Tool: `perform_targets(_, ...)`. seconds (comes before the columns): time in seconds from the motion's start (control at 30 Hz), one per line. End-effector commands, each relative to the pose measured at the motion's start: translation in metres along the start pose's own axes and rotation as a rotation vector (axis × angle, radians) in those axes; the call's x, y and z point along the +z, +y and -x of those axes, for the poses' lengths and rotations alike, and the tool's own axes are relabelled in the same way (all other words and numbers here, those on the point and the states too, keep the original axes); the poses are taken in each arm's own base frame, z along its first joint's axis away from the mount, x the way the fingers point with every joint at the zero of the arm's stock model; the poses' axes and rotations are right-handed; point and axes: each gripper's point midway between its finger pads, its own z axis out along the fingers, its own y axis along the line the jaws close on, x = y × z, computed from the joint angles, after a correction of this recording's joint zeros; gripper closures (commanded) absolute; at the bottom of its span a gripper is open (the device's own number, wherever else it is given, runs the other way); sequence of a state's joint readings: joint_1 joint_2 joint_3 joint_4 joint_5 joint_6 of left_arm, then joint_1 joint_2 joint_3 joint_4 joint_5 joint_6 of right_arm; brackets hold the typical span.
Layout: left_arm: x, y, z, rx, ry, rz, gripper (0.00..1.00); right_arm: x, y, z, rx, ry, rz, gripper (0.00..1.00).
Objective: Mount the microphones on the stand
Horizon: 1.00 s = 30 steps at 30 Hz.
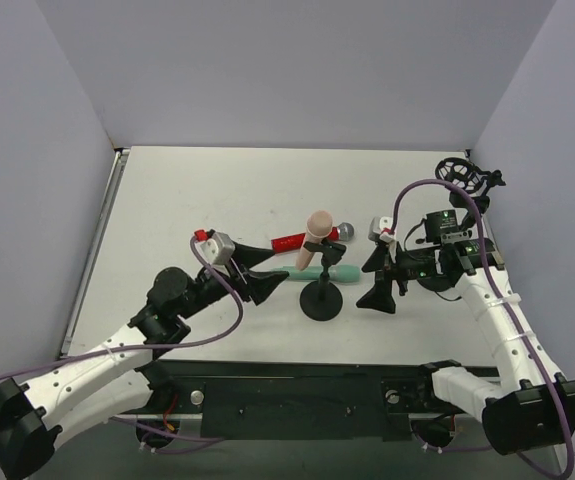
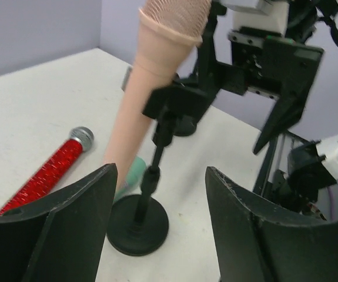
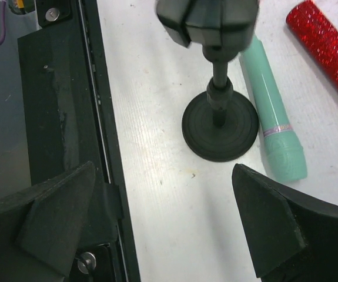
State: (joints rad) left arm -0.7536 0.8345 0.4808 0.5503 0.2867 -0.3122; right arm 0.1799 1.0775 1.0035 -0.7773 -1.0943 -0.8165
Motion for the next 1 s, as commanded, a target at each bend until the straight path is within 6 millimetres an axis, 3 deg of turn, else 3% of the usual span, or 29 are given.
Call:
perform_targets(0.0,-0.010,-0.022,-0.035,0.017,0.079,0.038,0.28,0.000,-0.002,-0.001,0.035,-0.066,0.018,0.05)
perform_targets(0.17,-0.014,-0.051,-0.076,0.219,0.097,0.061,0.28,0.000,-0.007,-0.004,0.048,-0.044,0.002,0.05)
perform_targets(0.3,-0.004,-0.045,-0.101,0.309,0.086,0.132,0.28,0.000,-0.008,-0.006,0.040,-0.035,-0.005,0.06)
perform_targets(0.4,0.013,-0.047,-0.096,0.319,0.023,0.160,0.30,-0.001,-0.006,-0.005,0.029,-0.038,-0.006,0.06)
perform_targets(0.43,0.016,-0.043,-0.107,0.336,0.042,0.179,0.30,-0.001,-0.006,-0.005,0.024,-0.038,-0.007,0.06)
perform_targets(0.47,0.022,-0.042,-0.097,0.324,-0.002,0.204,0.30,-0.001,-0.006,-0.005,0.020,-0.037,-0.010,0.06)
perform_targets(0.5,0.026,-0.038,-0.107,0.350,0.018,0.218,0.30,-0.001,-0.005,-0.005,0.019,-0.038,-0.010,0.06)
perform_targets(0.67,0.045,-0.034,-0.108,0.351,-0.014,0.259,0.31,-0.003,-0.005,-0.004,0.009,-0.040,-0.015,0.06)
perform_targets(0.97,0.078,-0.024,-0.108,0.290,-0.010,0.329,0.48,-0.003,-0.004,-0.003,-0.001,-0.041,-0.014,0.06)
